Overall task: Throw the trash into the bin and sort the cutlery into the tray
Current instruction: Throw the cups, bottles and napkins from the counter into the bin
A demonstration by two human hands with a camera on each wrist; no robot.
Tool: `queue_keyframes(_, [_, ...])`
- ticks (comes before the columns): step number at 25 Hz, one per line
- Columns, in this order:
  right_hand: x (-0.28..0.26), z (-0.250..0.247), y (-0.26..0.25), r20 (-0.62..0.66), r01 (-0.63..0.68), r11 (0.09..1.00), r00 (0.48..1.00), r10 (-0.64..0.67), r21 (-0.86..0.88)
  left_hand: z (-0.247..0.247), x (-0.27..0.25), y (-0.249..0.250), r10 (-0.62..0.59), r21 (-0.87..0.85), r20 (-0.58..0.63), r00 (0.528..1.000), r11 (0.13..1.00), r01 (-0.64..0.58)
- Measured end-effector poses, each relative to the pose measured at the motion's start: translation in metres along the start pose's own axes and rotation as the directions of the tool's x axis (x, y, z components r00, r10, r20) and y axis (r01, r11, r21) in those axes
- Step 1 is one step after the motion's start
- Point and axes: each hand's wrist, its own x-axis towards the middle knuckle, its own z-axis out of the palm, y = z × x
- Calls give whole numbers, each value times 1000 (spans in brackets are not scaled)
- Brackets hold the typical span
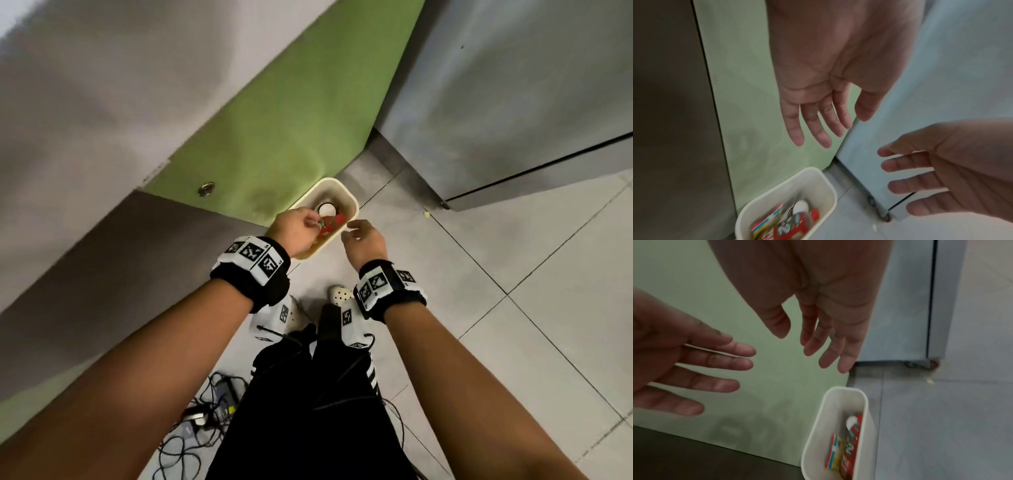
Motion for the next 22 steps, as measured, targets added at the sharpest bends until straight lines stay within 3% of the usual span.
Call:
queue_keyframes(4, [-80,-58,-58,42,259,960,966,-255,-106,-42,-95,58,50,-54,-43,998,997,-53])
queue_keyframes(5, [-122,-74,-104,102,415,901,909,-405,-122,-86,-147,78,94,-78,-162,982,991,-108])
queue_keyframes(7, [-136,-95,-108,99,468,870,883,-458,-154,-86,-171,91,138,-101,-135,981,983,-152])
queue_keyframes(9, [-178,-106,-140,125,645,754,764,-633,-127,-120,-220,99,181,-132,-219,959,968,-213])
queue_keyframes(12, [-238,-107,-204,283,834,548,540,-792,-60,-186,-293,99,163,-209,-479,863,933,-292])
queue_keyframes(13, [-254,-103,-225,332,884,465,453,-827,-47,-204,-315,94,148,-236,-547,824,917,-322])
queue_keyframes(15, [-275,-86,-256,390,938,347,327,-861,-22,-232,-343,75,100,-304,-639,762,877,-371])
queue_keyframes(17, [-289,-68,-277,426,963,270,247,-871,-5,-255,-362,55,50,-316,-729,682,860,-401])
queue_keyframes(22, [-323,1,-313,544,991,116,133,-829,-66,-319,-392,-16,-123,-314,-876,466,880,-357])
